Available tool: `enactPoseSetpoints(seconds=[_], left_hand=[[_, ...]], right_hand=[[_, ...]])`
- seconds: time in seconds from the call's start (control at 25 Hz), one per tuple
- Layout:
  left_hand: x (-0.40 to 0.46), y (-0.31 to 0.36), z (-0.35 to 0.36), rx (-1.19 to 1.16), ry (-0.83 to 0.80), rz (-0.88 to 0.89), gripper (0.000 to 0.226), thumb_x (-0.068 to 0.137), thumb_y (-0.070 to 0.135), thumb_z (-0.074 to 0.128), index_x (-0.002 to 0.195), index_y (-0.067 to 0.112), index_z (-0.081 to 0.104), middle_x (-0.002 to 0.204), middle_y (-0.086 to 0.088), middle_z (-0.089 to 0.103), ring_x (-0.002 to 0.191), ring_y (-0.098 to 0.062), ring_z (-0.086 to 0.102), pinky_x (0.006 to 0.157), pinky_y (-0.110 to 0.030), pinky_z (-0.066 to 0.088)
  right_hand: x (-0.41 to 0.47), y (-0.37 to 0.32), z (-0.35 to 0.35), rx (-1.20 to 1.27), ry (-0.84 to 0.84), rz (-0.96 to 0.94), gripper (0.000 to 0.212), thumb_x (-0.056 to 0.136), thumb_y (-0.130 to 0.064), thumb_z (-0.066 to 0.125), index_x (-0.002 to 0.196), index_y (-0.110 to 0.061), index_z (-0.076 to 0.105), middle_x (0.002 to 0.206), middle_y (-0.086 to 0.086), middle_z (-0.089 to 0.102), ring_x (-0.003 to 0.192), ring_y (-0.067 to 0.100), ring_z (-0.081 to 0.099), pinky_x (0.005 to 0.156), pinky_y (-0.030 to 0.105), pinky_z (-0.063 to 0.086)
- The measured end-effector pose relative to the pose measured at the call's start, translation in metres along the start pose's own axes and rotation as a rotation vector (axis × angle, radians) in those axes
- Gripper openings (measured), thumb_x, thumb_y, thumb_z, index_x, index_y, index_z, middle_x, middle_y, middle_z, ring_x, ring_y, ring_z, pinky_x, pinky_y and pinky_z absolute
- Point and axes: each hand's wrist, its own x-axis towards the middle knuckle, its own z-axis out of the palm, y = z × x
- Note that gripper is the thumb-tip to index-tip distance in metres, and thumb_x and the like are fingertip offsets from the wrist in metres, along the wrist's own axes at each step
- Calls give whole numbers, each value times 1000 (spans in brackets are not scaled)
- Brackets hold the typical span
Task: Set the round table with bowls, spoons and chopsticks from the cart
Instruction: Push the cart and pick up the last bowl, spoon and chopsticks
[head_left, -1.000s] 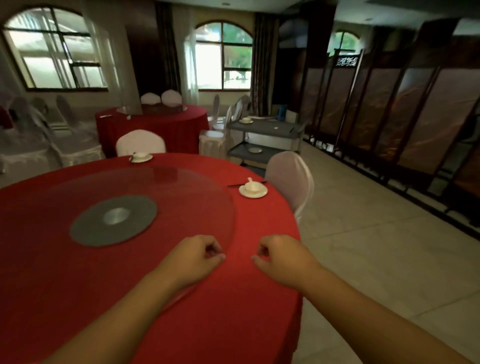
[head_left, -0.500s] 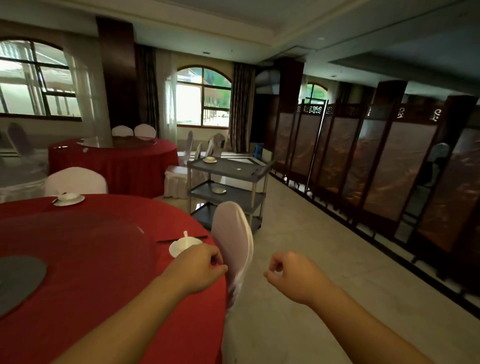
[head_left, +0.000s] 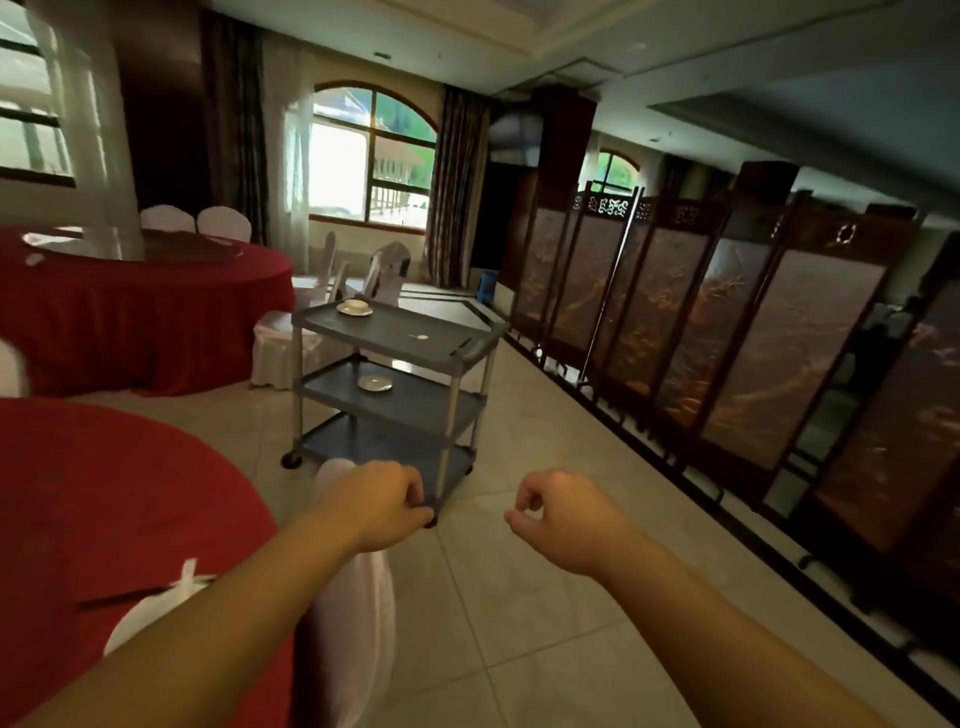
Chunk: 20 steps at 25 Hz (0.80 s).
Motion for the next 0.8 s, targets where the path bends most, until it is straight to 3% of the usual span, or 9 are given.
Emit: enactPoseSetpoints(seconds=[0.28,0.44,0.6,0.8], left_hand=[[225,9,19,97,-3,-66,17,85,56,65,87,40,59,87,16,63,80,-2,59,69,-26,50],[326,-12,25,110,25,-228,18,89,49,66,95,32,65,91,13,62,84,-7,59,69,-26,46],[403,-39,11,111,62,-418,27,91,44,63,108,24,70,108,4,69,99,-15,64,90,-36,55],[489,-113,-7,72,106,-592,21,92,43,62,105,27,68,109,5,66,97,-14,62,87,-32,55]], right_hand=[[231,113,6,38,-3,-112,20,91,-46,60,96,-27,65,97,-6,64,89,14,61,79,35,56],[372,161,15,14,-53,-258,20,89,-47,62,90,-27,65,90,-5,62,84,16,61,74,36,55],[509,168,14,20,-130,-395,21,87,-47,64,88,-27,66,95,-5,63,88,15,62,77,35,54],[659,133,43,24,-180,-555,24,87,-50,64,93,-27,67,98,-6,63,88,14,62,79,35,55]])
